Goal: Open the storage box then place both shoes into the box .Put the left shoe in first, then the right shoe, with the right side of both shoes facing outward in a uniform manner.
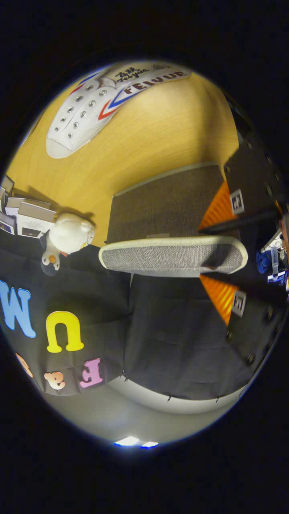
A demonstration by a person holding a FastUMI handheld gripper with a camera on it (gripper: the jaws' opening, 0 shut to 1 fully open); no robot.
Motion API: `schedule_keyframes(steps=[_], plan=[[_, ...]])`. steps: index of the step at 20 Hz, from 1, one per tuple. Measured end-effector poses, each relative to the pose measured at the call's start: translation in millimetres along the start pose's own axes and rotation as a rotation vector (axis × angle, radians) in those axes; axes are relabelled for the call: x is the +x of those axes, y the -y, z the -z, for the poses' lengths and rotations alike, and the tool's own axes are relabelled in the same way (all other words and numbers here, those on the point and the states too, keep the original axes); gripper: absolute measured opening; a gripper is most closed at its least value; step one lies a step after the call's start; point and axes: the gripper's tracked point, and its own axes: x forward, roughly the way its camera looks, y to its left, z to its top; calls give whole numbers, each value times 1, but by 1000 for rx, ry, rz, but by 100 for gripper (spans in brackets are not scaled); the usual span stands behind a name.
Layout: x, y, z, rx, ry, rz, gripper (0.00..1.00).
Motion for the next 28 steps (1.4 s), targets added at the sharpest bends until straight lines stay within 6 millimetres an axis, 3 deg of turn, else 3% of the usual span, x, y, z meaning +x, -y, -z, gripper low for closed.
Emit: schedule_keyframes(steps=[1, 3, 4, 5, 9, 15, 22, 28], plan=[[3, -3, 4, 2, -24, -12, 30], [-1, -1, 11, -47, -67, 8, 30], [19, -3, -2, -50, -31, -12, 30], [8, 0, -10, -39, -7, 5, 1], [-5, -18, -6, -84, -39, 29, 0], [-8, -86, -6, -212, -37, -37, 0], [18, -149, 12, -353, -41, -66, 0], [53, -180, 48, -469, -54, -62, 0]])
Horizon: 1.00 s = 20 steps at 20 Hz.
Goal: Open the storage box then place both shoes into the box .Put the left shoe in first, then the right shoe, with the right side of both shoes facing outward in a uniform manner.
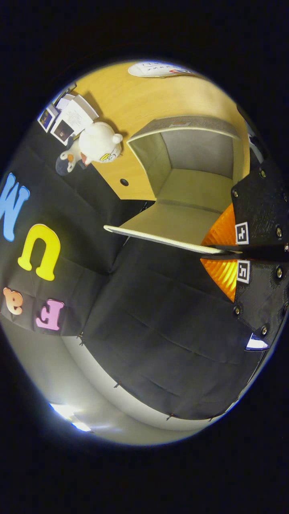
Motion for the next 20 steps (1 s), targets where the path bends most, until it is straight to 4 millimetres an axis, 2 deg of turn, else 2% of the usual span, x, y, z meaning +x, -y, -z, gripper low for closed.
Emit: schedule_keyframes(steps=[4, 8, 9, 10, 11, 13, 14, 15, 20], plan=[[30, -21, 16, -58, -16, -4, 0], [61, -27, 30, -125, -2, 15, 0], [67, -32, 35, -138, -5, 7, 7], [76, -35, 39, -165, -9, 5, 8], [78, -33, 40, -195, -12, 6, 21], [83, -40, 43, -268, -16, 13, 59], [80, -41, 38, -306, -13, 22, 78], [83, -34, 39, -347, -6, 40, 97], [53, 0, 9, -504, 46, 156, 97]])
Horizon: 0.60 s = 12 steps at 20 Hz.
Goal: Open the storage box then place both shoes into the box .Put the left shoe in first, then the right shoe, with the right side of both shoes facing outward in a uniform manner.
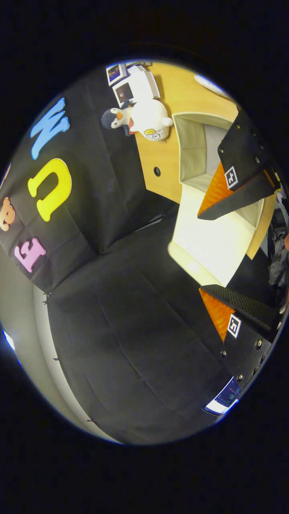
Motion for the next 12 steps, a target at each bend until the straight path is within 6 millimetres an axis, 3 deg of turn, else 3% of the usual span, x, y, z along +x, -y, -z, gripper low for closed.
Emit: schedule_keyframes(steps=[5, 9, 12], plan=[[-46, 70, -24, -86, 58, 158, 97], [-97, 136, -43, -139, 102, 314, 97], [-129, 188, -45, -181, 109, 432, 98]])
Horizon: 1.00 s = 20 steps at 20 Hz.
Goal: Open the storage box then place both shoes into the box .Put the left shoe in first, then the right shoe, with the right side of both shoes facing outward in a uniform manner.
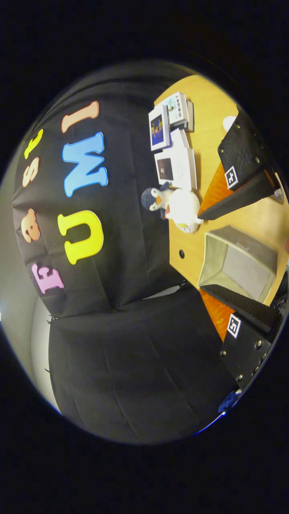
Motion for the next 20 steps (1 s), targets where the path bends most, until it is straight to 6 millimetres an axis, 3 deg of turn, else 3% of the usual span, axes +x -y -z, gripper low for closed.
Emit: schedule_keyframes(steps=[4, 10, 16, 20], plan=[[-6, 59, 19, -6, -29, 98, 97], [-9, 120, 64, 29, -101, 188, 98], [-8, 164, 124, 76, -214, 249, 98], [-6, 180, 166, 127, -296, 258, 98]])
